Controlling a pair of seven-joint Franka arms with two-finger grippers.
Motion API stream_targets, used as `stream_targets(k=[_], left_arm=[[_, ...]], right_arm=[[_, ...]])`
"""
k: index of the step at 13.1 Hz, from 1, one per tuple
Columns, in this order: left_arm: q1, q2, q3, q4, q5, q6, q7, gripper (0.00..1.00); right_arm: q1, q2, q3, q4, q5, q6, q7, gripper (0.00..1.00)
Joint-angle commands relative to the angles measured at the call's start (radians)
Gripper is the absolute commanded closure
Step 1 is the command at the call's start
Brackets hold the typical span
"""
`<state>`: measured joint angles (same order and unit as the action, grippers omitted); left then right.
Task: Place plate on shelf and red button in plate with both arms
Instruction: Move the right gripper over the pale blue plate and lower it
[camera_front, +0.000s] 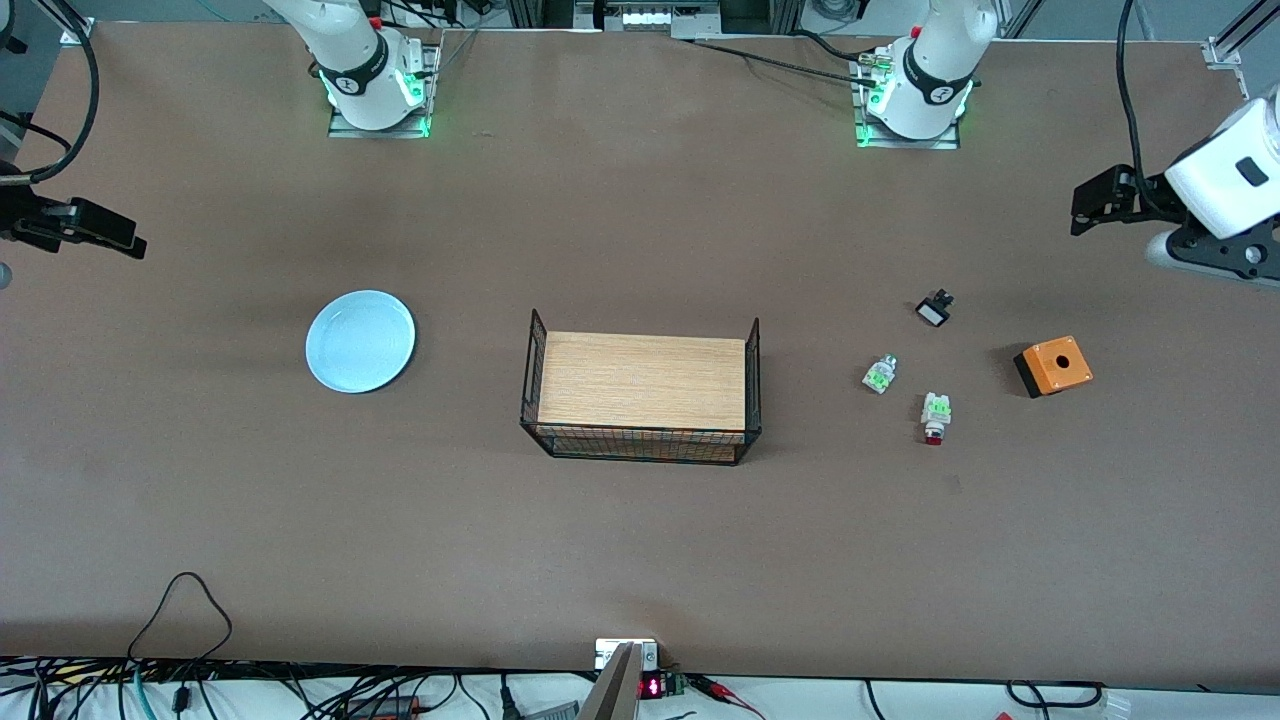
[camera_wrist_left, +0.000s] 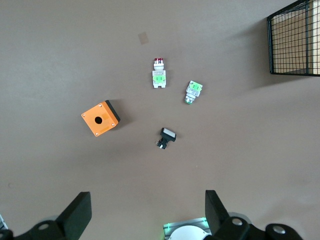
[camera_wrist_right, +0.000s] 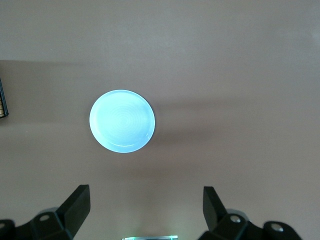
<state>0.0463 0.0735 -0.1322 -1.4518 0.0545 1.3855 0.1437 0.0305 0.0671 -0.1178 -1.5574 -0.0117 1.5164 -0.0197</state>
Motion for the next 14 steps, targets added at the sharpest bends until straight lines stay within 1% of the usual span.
stream_targets(k=[1,4,6,11,12,14], left_arm=[[-0.016,-0.095,0.017,-0.133,-0.025,0.070,-0.018,0.00],[-0.010,-0.089,0.005,-0.105,-0.025,0.038,-0.041,0.00],[-0.013,-0.098,0.008,-0.111,-0.044,0.041,-0.046,0.00],[-0.017,-0.103,0.019,-0.117,-0.056,0.046,-0.046,0.00],[-0.017,-0.101,0.026,-0.116,-0.056,0.046,-0.044,0.00],[-0.031,-0.101,0.037,-0.116,-0.056,0.043,-0.046,0.00]], right_arm=[[0.003,-0.027,-0.006,-0.023,0.013,-0.011,-0.011,0.00],[0.003,-0.015,-0.007,-0.020,0.013,-0.007,-0.009,0.00],[0.003,0.017,-0.007,-0.021,0.013,0.001,-0.008,0.00],[0.002,0.180,-0.005,-0.027,0.010,0.089,-0.017,0.00],[0.005,0.184,-0.005,-0.070,0.010,0.131,-0.017,0.00],[0.005,0.171,-0.005,-0.211,0.007,0.278,-0.009,0.00]])
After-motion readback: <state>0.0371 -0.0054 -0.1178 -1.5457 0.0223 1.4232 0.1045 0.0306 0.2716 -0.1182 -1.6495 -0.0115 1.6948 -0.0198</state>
